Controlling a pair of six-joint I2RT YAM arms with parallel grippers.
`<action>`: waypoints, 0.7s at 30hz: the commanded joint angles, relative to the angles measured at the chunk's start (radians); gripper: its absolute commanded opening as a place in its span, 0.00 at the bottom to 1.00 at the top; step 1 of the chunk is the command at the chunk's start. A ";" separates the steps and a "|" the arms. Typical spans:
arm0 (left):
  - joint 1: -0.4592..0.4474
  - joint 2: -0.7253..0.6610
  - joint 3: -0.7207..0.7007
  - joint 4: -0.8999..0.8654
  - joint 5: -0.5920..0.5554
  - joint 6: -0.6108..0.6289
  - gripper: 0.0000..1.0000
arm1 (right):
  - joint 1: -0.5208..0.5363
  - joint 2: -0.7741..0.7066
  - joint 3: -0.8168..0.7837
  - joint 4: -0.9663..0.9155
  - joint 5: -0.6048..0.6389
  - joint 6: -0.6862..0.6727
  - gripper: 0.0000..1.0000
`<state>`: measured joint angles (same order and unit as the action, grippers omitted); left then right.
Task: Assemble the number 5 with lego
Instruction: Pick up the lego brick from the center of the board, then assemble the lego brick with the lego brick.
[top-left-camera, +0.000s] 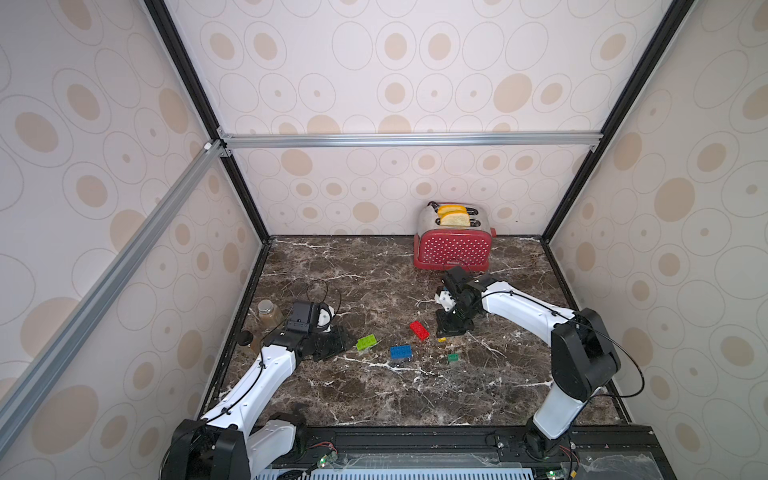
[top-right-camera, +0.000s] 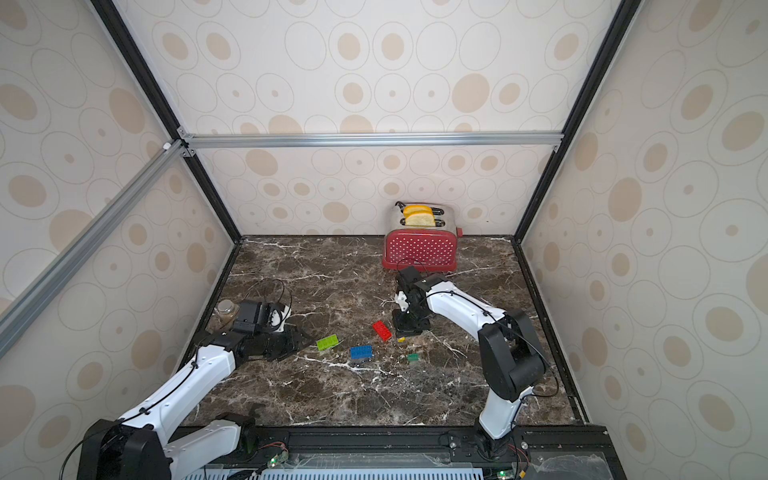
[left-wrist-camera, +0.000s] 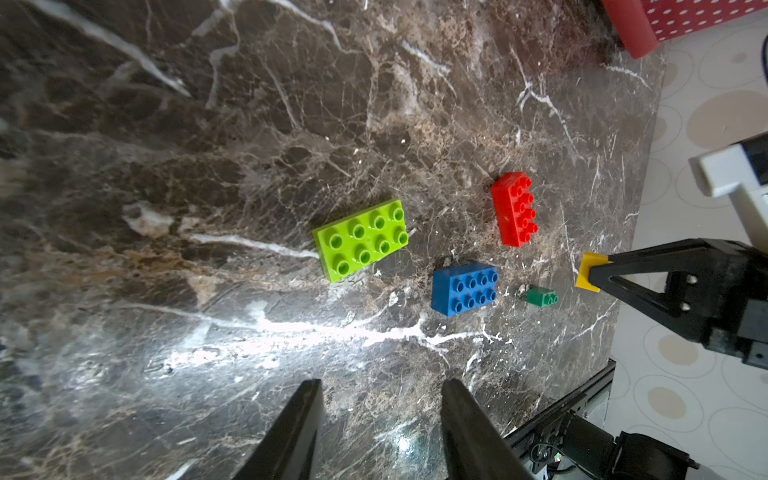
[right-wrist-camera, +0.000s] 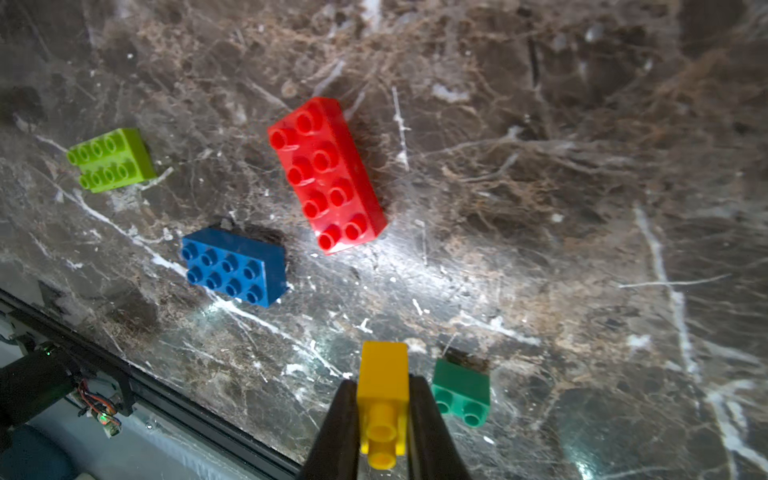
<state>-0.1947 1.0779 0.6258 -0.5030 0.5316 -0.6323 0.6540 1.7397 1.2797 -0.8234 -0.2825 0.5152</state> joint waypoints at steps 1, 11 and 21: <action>-0.008 -0.032 -0.005 0.008 0.015 -0.027 0.49 | 0.039 0.037 0.033 -0.015 0.003 -0.001 0.19; -0.009 -0.031 -0.010 0.008 0.016 -0.030 0.50 | 0.121 0.144 0.130 -0.029 0.012 0.020 0.20; -0.009 -0.024 -0.006 0.001 0.004 -0.022 0.50 | 0.161 0.221 0.199 -0.036 0.008 0.054 0.20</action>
<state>-0.1986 1.0531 0.6136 -0.5022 0.5373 -0.6582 0.8082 1.9465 1.4509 -0.8307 -0.2817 0.5503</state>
